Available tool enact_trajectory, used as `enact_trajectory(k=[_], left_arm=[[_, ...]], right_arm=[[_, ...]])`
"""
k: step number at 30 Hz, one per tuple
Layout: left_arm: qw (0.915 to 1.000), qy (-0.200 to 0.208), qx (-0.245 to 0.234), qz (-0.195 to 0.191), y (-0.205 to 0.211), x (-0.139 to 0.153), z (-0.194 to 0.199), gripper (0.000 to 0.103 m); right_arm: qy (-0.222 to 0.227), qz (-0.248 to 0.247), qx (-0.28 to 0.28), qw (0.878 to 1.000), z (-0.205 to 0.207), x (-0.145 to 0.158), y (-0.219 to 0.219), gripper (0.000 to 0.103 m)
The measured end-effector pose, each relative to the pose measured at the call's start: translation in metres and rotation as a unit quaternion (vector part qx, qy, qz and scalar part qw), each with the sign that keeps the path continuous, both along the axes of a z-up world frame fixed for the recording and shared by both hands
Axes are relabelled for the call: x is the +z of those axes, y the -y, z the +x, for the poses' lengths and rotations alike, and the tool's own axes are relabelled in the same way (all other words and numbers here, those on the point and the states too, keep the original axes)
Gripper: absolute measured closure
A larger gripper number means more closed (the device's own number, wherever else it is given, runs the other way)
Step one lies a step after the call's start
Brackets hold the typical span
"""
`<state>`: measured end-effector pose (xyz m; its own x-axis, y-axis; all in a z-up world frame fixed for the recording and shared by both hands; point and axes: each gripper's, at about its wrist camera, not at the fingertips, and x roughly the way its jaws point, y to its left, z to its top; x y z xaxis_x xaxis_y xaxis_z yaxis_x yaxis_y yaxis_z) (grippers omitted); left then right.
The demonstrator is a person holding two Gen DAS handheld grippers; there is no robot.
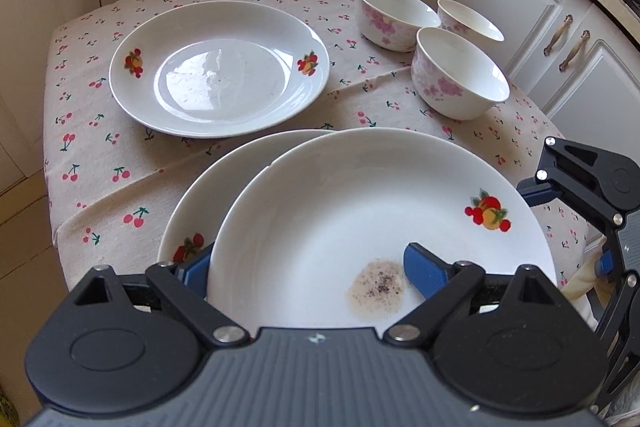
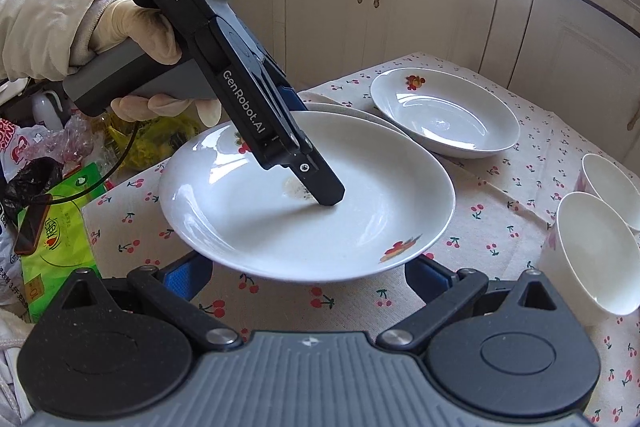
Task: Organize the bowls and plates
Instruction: 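Lift the stained plate with the left gripper and lower it onto another white plate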
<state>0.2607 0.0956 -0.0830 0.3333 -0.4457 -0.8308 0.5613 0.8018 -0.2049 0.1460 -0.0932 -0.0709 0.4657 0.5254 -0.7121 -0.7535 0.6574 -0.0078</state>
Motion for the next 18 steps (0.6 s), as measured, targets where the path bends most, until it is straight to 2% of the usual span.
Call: enact_trajectory(k=[18], left_arm=[[0.9999,0.002,0.006,0.009,-0.0048,0.0077,0.0032,0.009]], right_arm=[[0.009,0.004,0.003,1.0,-0.0033,-0.0001,-0.0011,0.0]])
